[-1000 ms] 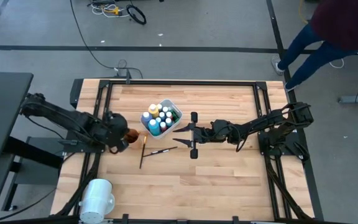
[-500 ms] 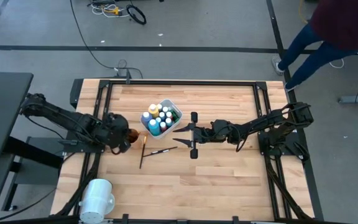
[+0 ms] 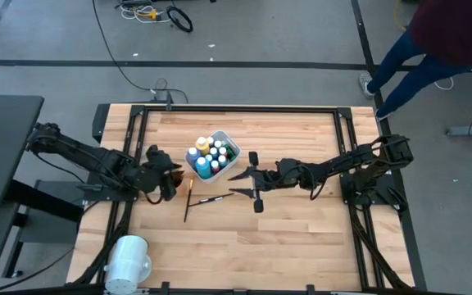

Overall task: Pick & Place Paint Supplies
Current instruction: Put the bottom black silver paintbrush into the orange cup

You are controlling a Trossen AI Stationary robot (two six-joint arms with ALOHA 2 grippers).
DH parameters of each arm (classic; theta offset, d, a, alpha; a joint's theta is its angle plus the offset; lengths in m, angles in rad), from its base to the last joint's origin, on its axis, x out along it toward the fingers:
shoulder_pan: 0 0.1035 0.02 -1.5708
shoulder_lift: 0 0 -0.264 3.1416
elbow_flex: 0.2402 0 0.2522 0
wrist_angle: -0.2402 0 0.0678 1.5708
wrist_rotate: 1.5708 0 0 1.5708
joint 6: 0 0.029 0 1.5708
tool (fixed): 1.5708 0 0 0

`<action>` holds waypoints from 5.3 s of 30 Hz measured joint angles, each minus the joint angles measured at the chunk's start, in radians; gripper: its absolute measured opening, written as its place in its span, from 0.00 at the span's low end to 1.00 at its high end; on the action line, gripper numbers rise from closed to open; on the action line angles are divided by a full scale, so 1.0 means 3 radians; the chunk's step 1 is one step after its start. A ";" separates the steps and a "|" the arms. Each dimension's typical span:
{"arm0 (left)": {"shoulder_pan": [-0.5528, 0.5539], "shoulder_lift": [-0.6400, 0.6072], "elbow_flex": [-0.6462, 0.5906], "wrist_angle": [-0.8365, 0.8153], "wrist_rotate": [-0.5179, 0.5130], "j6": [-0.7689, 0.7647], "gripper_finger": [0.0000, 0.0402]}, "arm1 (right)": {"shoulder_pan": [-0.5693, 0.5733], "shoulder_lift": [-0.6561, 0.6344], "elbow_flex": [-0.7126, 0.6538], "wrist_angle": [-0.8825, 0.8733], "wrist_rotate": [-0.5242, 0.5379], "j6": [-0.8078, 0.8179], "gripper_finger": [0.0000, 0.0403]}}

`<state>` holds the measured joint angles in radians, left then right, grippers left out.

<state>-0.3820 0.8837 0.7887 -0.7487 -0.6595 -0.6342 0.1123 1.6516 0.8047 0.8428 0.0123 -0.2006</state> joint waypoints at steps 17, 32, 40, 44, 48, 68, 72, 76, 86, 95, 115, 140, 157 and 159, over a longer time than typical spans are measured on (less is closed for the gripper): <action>0.0001 -0.0002 0.0163 0.0819 -0.0357 0.0666 0.26 | -0.0008 0.0921 -0.0003 -0.0654 -0.0184 0.0723 0.35; 0.0001 -0.0002 0.0162 0.0805 -0.0358 0.0684 0.26 | -0.0117 0.1631 0.0559 -0.0638 -0.0277 0.0852 0.35; 0.0001 -0.0001 0.0162 0.0806 -0.0357 0.0768 0.26 | -0.0219 0.1628 0.0581 -0.0727 -0.0181 0.0750 0.35; 0.0001 -0.0001 0.0162 0.0805 -0.0346 0.0769 0.26 | -0.0257 0.1629 0.0573 -0.0659 -0.0249 0.0700 0.35; 0.0001 -0.0001 0.0162 0.0804 -0.0275 0.0769 0.26 | -0.0257 0.1633 0.0570 -0.0446 -0.0248 0.0489 0.35; 0.0001 -0.0001 0.0158 0.0805 -0.0216 0.0770 0.26 | -0.0352 0.1773 0.1161 -0.1357 -0.0082 0.0421 0.35; 0.0000 -0.0001 0.0158 0.0802 -0.0207 0.0770 0.26 | -0.0354 0.1794 0.1174 -0.1468 -0.0085 0.0426 0.35; 0.0000 -0.0001 0.0158 0.0802 -0.0200 0.0770 0.26 | -0.0355 0.1794 0.1175 -0.1533 -0.0139 0.0407 0.31; 0.0000 -0.0001 0.0158 0.0799 -0.0178 0.0770 0.26 | -0.0359 0.1799 0.1167 -0.1538 -0.0292 0.0281 0.02; 0.0000 -0.0002 0.0158 0.0799 -0.0177 0.0770 0.26 | -0.0253 0.1618 0.1150 -0.1806 -0.0265 -0.0047 0.01; 0.0024 0.0512 0.0088 0.1419 0.0461 0.0834 0.27 | 0.0482 0.0585 0.1151 -0.2408 0.1357 -0.3123 0.00; 0.0470 0.1216 0.0097 0.1579 0.1240 0.0682 0.42 | 0.0654 0.0580 0.1155 -0.1746 0.2294 -0.4279 0.00; 0.0467 0.1214 0.0097 0.1564 0.1144 0.0672 0.08 | 0.0655 0.0580 0.1155 -0.1735 0.2266 -0.3525 0.10; 0.0467 0.1214 0.0097 0.1565 0.1112 0.0650 0.06 | 0.0656 0.0580 0.1155 -0.1735 0.2272 -0.3420 0.11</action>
<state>-0.2420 1.2478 0.8177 -0.2791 -0.3260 -0.4393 0.3092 1.8256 1.1511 0.3222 0.6938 -1.2267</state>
